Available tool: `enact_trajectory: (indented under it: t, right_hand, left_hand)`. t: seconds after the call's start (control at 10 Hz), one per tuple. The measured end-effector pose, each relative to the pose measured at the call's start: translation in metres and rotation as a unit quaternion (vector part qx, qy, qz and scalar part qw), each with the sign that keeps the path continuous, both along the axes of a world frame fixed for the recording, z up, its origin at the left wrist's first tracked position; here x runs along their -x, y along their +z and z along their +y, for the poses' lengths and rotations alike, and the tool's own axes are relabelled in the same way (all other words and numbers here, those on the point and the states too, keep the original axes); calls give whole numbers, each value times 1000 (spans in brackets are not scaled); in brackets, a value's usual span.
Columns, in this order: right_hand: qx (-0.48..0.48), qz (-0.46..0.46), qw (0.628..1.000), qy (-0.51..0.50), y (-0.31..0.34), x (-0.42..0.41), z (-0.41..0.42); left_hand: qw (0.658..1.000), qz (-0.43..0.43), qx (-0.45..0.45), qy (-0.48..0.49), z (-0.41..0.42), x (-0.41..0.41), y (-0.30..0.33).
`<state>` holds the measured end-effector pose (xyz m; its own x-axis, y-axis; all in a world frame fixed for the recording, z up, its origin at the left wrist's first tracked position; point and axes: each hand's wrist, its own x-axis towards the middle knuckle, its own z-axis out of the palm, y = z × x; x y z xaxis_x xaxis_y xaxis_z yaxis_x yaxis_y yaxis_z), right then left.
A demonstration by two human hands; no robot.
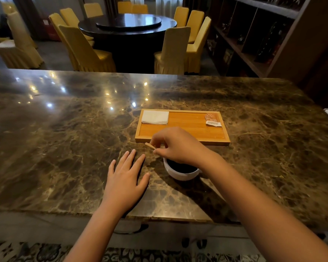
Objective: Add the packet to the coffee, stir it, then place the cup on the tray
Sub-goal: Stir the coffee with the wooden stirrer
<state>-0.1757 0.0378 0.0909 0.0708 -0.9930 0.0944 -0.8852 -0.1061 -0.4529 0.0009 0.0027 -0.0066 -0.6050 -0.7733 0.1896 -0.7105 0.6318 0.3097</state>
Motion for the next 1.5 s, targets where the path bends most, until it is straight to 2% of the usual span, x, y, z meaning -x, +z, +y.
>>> enact_trajectory:
  t: [0.1, 0.2, 0.4, 0.5, 0.7, 0.9, 1.0, 1.1, 1.2, 1.4, 1.5]
  right_hand:
    - [-2, -40, 999, -12, 2, 3, 2]
    - [27, -115, 991, -69, 10, 21, 9]
    - [95, -237, 947, -194, 16, 61, 37]
    - [103, -265, 934, -214, 16, 71, 51]
    - [110, -312, 918, -219, 10, 76, 86]
    - [79, -372, 907, -181, 0, 55, 102]
    - [110, -407, 890, -173, -11, 41, 98]
    - [143, -413, 880, -185, -16, 35, 92]
    - [184, -370, 885, -215, -20, 32, 89]
    - [206, -231, 922, -234, -18, 40, 102]
    - [196, -205, 931, -230, -14, 40, 108]
  left_hand:
    - [1000, 0, -1, 0, 0, 0, 0]
    - [1000, -4, -5, 0, 0, 0, 0]
    - [1000, 1, -6, -2, -1, 0, 0]
    - [1000, -1, -6, -4, -1, 0, 1]
    - [1000, 1, -5, -7, -2, 0, 0]
    - [1000, -1, -5, -6, -2, 0, 0]
    - [1000, -1, -1, -5, -1, 0, -1]
    - [1000, 1, 0, -5, -1, 0, -1]
    - [1000, 0, -2, -6, -2, 0, 0]
    - [1000, -6, 0, -6, -3, 0, -1]
    - [1000, -7, 0, -7, -3, 0, -1]
